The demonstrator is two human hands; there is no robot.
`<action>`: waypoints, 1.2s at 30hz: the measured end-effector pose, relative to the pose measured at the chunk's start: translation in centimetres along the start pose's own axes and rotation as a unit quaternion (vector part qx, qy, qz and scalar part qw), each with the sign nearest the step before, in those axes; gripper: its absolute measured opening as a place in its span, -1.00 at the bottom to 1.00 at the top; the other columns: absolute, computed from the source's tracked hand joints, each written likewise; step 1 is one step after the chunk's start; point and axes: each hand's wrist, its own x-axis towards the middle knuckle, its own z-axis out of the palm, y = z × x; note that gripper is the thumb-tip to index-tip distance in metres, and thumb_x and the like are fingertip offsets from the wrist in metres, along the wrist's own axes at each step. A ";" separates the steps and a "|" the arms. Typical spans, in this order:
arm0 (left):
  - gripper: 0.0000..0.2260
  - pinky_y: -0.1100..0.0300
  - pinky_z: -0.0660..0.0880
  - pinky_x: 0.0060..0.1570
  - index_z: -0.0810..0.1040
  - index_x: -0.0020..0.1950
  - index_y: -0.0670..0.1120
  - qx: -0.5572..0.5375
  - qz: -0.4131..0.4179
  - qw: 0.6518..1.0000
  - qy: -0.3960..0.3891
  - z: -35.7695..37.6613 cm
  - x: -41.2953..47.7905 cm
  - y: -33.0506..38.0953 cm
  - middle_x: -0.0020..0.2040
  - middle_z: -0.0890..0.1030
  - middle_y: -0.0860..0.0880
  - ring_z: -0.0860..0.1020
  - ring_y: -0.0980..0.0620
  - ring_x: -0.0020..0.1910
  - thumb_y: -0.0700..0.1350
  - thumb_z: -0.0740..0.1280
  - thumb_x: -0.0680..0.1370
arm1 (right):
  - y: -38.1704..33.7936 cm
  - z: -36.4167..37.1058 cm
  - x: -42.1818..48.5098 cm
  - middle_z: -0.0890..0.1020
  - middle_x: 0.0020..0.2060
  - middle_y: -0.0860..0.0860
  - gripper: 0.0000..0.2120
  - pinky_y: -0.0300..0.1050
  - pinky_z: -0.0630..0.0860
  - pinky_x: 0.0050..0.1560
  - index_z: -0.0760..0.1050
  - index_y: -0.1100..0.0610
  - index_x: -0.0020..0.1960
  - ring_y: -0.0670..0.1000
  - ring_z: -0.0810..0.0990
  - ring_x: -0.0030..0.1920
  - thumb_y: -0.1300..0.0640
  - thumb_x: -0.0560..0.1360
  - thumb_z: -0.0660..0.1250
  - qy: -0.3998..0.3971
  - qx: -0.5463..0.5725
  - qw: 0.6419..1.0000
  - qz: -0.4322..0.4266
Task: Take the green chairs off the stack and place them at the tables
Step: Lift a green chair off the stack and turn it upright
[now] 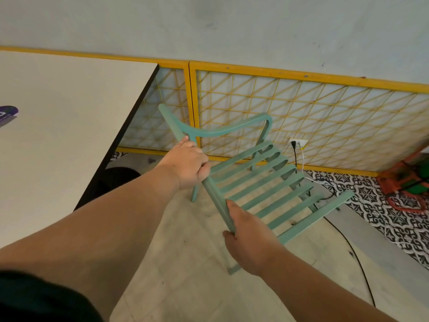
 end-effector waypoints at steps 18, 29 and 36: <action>-0.60 -0.10 0.17 0.46 0.60 -0.07 0.00 0.003 -0.084 0.996 0.018 1.5 -5.0 3.4 -0.14 0.44 -0.02 0.45 -0.19 0.12 0.05 -0.03 0.51 | 2.2 -1.6 -3.0 0.54 -0.24 0.03 -0.92 0.07 0.56 -0.29 0.35 -0.01 0.01 0.06 0.55 -0.29 0.13 0.54 0.21 -0.060 -0.075 0.995 -0.034; -0.45 -0.15 0.17 0.48 0.66 0.09 -0.06 0.014 -0.164 0.986 0.016 2.2 -5.6 12.4 0.05 0.65 -0.12 0.49 -0.21 0.18 0.08 -0.12 0.61 | 8.3 -5.9 -5.8 0.55 -0.26 -0.07 -0.86 -0.08 0.48 -0.24 0.39 -0.11 0.04 0.00 0.53 -0.22 0.10 0.52 0.22 -0.052 -0.218 0.974 0.023; -0.34 -0.18 0.20 0.37 0.67 0.08 -0.05 0.017 -0.192 0.981 0.005 2.5 -3.3 17.0 0.06 0.65 -0.15 0.47 -0.23 0.18 0.11 -0.22 0.56 | 11.8 -7.7 -5.4 0.57 -0.23 -0.07 -0.82 -0.08 0.44 -0.27 0.40 -0.08 -0.10 0.00 0.57 -0.21 0.20 0.51 0.19 -0.017 -0.238 0.965 0.111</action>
